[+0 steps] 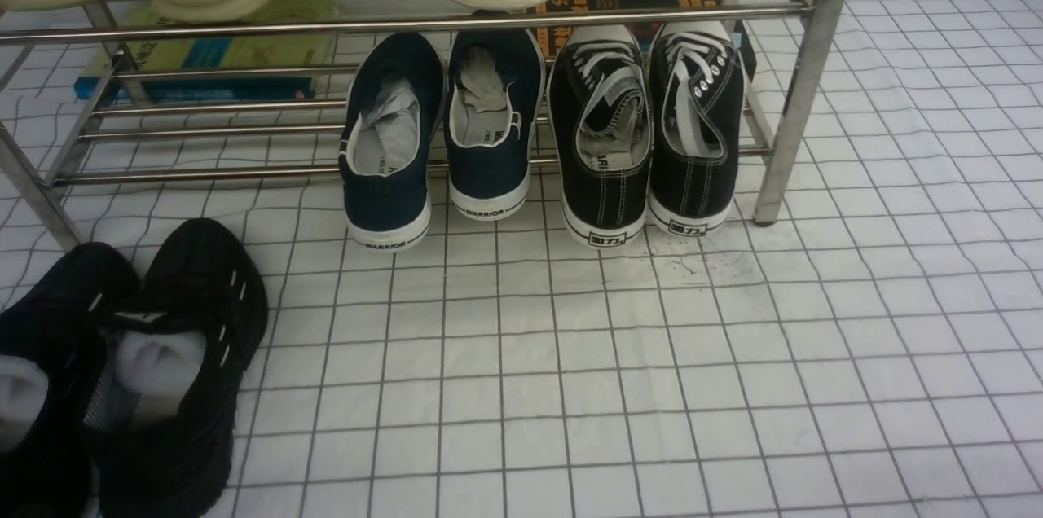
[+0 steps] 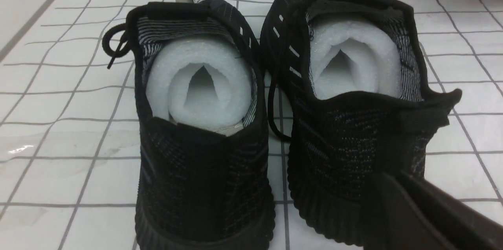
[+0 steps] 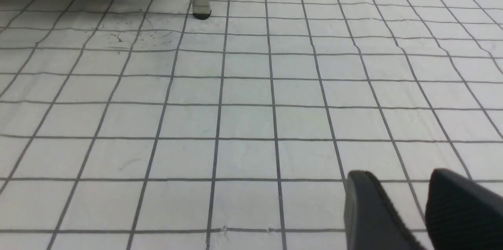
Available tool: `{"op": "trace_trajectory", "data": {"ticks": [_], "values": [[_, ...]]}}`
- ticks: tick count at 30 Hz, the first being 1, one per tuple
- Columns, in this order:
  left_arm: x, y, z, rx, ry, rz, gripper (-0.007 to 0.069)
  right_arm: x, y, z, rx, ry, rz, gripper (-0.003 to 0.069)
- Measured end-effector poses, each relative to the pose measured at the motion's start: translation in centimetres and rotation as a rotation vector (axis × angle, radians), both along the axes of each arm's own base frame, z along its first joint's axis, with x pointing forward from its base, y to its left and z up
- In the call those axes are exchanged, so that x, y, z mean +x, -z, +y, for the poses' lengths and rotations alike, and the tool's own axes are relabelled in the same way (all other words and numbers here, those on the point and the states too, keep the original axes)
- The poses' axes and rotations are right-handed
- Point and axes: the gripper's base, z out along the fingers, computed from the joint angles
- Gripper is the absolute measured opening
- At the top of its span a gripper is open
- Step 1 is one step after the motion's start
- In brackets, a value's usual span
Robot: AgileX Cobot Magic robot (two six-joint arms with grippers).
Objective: Take the shoes off the shelf with your hand from the white checkered tablecloth.
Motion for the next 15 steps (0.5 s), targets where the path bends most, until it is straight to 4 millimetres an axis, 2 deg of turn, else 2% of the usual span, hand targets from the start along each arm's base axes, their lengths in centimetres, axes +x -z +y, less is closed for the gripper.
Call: {"op": "trace_trajectory", "data": {"ticks": [15], "values": [[0.01, 0.02, 0.01, 0.002, 0.000, -0.001, 0.0062, 0.00, 0.00, 0.00, 0.000, 0.000, 0.000, 0.0239]]}}
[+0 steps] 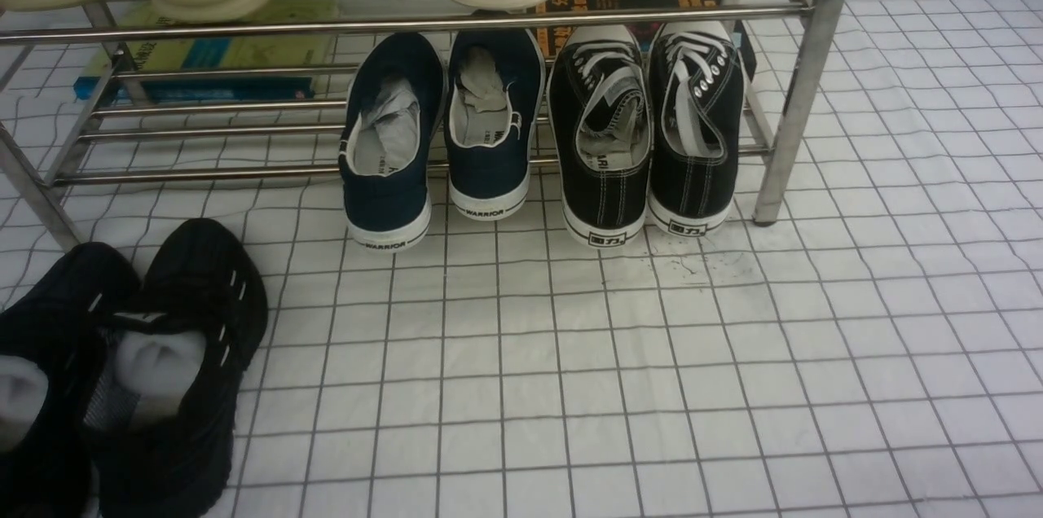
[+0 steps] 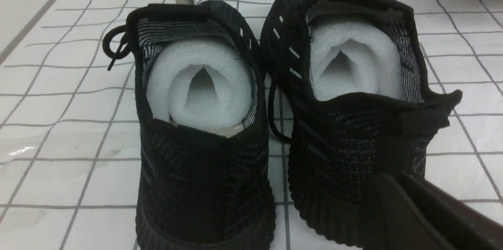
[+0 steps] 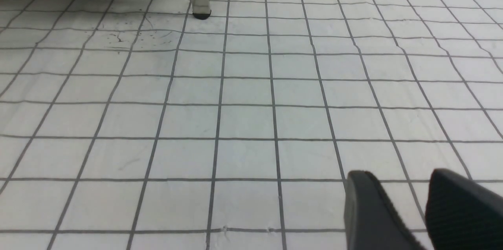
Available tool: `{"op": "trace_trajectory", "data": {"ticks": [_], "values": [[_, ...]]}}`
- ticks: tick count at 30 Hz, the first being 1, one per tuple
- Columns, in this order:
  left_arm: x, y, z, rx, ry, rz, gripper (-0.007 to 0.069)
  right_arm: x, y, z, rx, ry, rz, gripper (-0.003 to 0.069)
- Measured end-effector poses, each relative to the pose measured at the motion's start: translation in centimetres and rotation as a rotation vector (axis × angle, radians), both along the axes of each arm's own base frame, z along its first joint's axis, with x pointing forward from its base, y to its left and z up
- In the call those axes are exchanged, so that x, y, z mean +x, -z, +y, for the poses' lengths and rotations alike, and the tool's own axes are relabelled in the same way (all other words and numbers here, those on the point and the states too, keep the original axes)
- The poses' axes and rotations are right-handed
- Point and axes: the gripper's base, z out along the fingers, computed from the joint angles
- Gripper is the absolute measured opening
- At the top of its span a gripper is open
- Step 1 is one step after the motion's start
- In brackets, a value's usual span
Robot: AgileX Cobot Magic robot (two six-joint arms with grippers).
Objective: Take the shoes off the shelf with your hand from the white checkered tablecloth.
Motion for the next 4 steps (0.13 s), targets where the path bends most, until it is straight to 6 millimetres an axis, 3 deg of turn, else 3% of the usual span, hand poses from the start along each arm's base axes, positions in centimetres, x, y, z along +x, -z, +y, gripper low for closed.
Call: {"op": "trace_trajectory", "data": {"ticks": [4], "values": [[0.00, 0.00, 0.00, 0.000, 0.000, 0.000, 0.0062, 0.00, 0.00, 0.00, 0.000, 0.000, 0.000, 0.0239]]}}
